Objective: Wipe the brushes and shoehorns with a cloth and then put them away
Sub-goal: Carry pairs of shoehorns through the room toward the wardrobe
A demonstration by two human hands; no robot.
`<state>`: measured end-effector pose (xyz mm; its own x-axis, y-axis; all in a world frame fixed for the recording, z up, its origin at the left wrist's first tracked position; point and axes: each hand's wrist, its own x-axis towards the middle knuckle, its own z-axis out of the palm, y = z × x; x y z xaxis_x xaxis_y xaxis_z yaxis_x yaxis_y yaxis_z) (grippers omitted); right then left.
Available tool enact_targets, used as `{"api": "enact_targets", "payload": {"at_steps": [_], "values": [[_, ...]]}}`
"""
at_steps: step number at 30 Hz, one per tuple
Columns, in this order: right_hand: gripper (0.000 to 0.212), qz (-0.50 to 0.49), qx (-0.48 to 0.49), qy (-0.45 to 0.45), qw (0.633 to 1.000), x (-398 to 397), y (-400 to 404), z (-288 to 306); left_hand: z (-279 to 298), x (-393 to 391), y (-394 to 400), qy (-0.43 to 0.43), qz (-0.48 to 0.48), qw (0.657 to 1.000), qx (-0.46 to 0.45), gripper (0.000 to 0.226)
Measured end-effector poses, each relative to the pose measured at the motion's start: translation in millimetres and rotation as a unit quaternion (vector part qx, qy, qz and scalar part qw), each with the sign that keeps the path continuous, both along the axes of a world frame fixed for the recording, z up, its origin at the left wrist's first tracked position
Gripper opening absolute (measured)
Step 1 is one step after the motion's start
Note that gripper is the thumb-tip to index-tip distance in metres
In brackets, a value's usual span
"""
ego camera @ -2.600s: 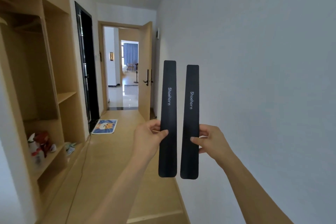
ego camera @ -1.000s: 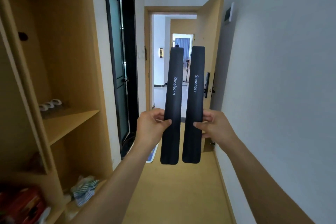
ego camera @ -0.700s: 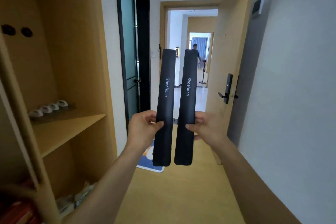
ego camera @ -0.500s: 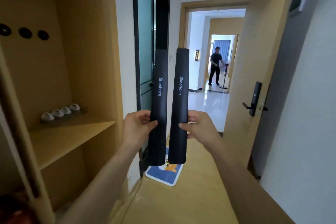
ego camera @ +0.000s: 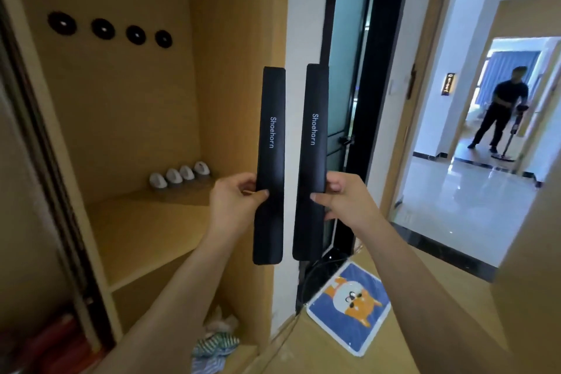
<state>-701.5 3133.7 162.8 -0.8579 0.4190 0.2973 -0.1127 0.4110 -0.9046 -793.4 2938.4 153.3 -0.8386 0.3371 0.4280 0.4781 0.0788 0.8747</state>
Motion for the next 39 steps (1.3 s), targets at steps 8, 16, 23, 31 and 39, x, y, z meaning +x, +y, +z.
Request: {"api": "enact_targets", "payload": {"at_steps": [8,16,23,31,39], "values": [[0.025,0.051,0.018,0.008,0.999,-166,25,21,21,-149,22,0.017,0.039,0.999,-0.003,0.021],[0.026,0.138,-0.015,0.01,0.99,-305,17,24,23,-262,2,-0.014,0.141,0.99,-0.007,0.02],[0.027,0.254,-0.005,0.01,0.967,-427,-11,24,25,-333,-30,-0.042,0.266,0.963,0.017,0.025],[0.033,0.386,-0.027,0.022,0.922,-546,-43,53,51,-399,-55,0.001,0.415,0.907,0.069,0.032],[0.037,0.457,-0.032,0.022,0.889,-606,-94,61,65,-435,-103,0.009,0.493,0.866,0.083,0.033]]}}
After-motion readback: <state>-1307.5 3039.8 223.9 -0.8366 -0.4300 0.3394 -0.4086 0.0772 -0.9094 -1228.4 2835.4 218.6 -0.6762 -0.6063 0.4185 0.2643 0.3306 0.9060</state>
